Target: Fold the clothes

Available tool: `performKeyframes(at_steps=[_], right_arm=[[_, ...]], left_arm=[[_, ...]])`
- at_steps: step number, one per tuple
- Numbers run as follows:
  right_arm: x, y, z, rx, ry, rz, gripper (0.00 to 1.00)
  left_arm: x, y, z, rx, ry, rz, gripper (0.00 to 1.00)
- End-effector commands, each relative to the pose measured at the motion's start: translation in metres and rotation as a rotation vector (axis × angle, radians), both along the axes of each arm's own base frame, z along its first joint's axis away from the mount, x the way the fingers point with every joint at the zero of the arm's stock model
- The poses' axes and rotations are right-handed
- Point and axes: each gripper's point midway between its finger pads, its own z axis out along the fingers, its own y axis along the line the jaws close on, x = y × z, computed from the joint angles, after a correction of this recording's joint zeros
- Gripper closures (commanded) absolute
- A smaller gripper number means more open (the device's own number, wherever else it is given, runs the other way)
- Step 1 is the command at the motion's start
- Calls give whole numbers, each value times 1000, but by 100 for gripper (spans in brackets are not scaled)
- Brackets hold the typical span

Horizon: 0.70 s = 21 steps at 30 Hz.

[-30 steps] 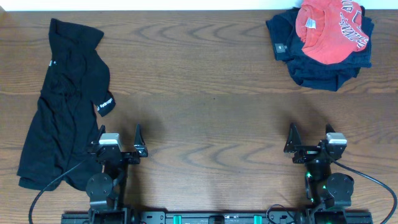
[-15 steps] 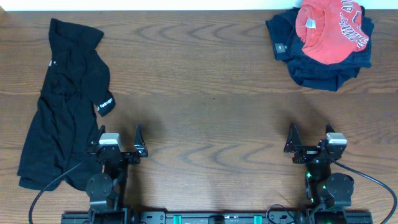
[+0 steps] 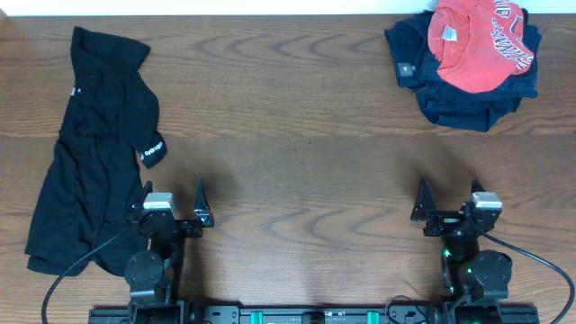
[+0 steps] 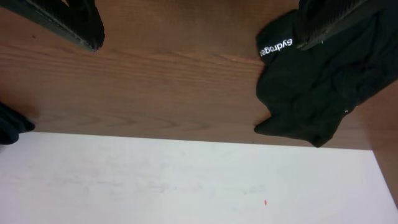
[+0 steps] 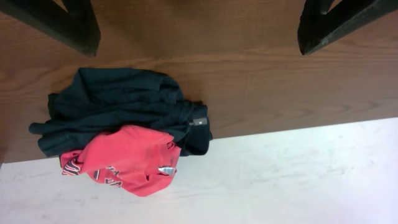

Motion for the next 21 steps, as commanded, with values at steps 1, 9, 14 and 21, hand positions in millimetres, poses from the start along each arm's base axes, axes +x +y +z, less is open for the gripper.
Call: performKeyframes(at_steps=[1, 9, 14, 21], right_arm=[[0, 1, 0, 13, 0, -2, 1], [0, -6, 1, -1, -4, -39, 1], [0, -6, 1, -1, -5, -39, 1], [0, -1, 13, 18, -53, -9, 1]], left_arm=[[-1, -3, -16, 5, 54, -19, 2], [-1, -3, -15, 4, 53, -19, 2], [-1, -3, -16, 4, 54, -19, 2], [-1, -7, -15, -8, 52, -37, 2]])
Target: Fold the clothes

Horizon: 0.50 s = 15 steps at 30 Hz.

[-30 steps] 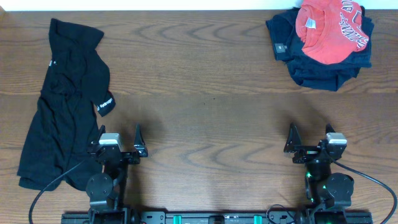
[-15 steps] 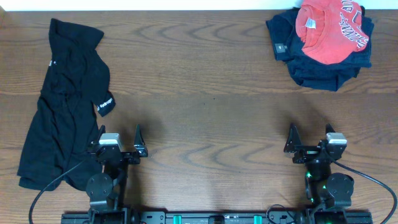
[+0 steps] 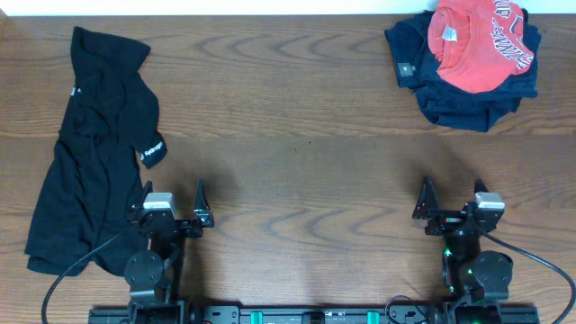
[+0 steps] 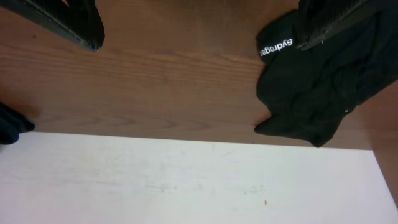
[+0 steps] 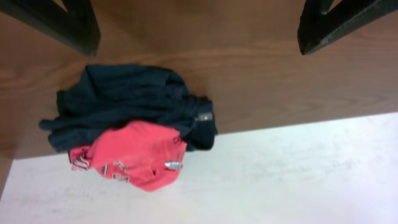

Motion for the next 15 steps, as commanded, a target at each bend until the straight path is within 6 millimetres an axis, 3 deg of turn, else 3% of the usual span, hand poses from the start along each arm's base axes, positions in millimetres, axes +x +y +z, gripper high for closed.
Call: performKeyframes(at_steps=[1, 9, 15], right_arm=[[0, 3, 10, 18, -41, 15, 1], [-3, 17, 42, 14, -172, 99, 1], [-8, 40, 51, -4, -187, 231, 1]], left_arm=[[-1, -10, -14, -11, 49, -56, 2], [-3, -27, -7, -64, 30, -153, 2], [-6, -28, 26, -227, 19, -138, 2]])
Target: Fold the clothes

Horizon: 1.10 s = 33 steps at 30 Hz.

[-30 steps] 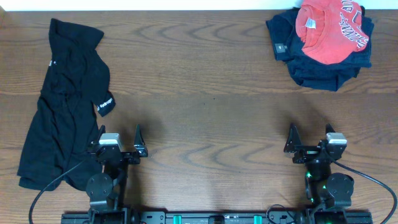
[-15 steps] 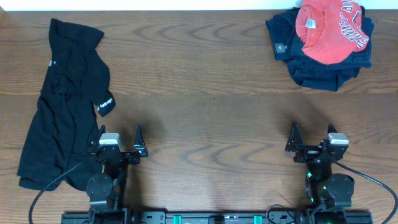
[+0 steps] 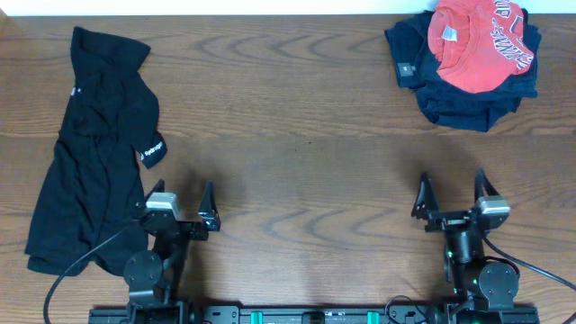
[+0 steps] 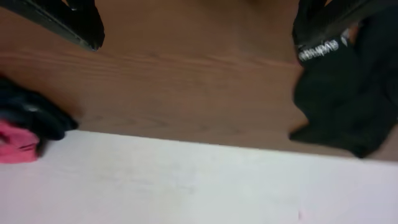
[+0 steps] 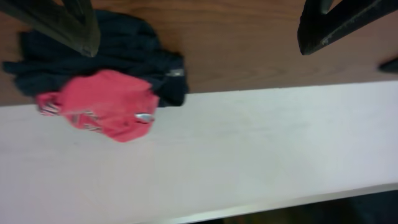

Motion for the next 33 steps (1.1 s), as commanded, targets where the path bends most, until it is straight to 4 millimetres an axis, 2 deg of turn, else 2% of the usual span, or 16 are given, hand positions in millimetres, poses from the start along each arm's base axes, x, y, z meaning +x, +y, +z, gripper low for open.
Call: performKeyframes(at_steps=[1, 4, 8, 11, 16, 19, 25, 30, 33], right_arm=[[-5, 18, 13, -16, -22, 100, 1], [-4, 18, 26, -23, -20, 99, 1], [5, 21, 51, -72, 10, 114, 1], [20, 31, 71, -126, 57, 166, 1], [58, 44, 86, -138, 194, 246, 1], [84, 57, 85, -137, 293, 328, 1], [135, 74, 67, -104, 554, 450, 1], [164, 78, 51, -152, 738, 501, 1], [174, 78, 49, -144, 803, 505, 1]], left_arm=[[-2, -7, 27, -104, 5, -28, 2], [3, -7, 45, -106, 28, -27, 2], [16, -10, 78, -112, 88, -48, 2], [31, -10, 97, -119, 186, -44, 2], [57, -9, 113, -118, 349, -38, 2], [72, -8, 115, -86, 447, -47, 2], [106, -6, 114, -89, 621, -46, 2], [143, -10, 111, -90, 710, -86, 2], [160, -16, 99, -109, 734, -120, 2]])
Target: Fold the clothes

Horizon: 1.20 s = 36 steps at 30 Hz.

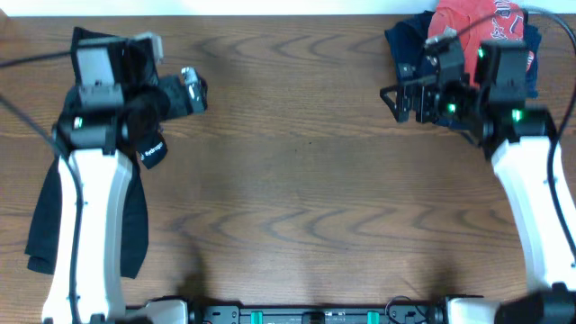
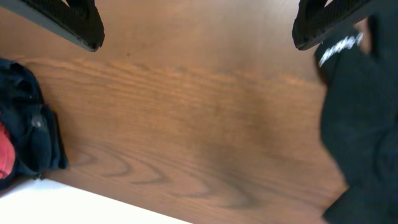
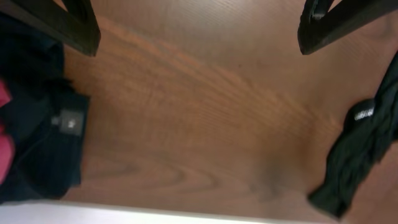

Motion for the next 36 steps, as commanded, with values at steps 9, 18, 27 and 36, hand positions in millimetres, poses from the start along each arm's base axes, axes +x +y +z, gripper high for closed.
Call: performKeyframes(at_steps=[9, 18, 27, 36], right_arm=[[17, 10, 12, -5, -29, 65, 1], [16, 13, 9, -6, -21, 74, 5], [8, 20, -9, -32, 24, 81, 12], [4, 22, -31, -35, 80, 85, 17]], left_arm=[[56, 58, -57, 53, 49, 81, 2], [72, 195, -104, 77, 65, 439, 9], [79, 251, -166, 200, 137, 633, 19], [81, 268, -204, 265, 176, 684, 47]])
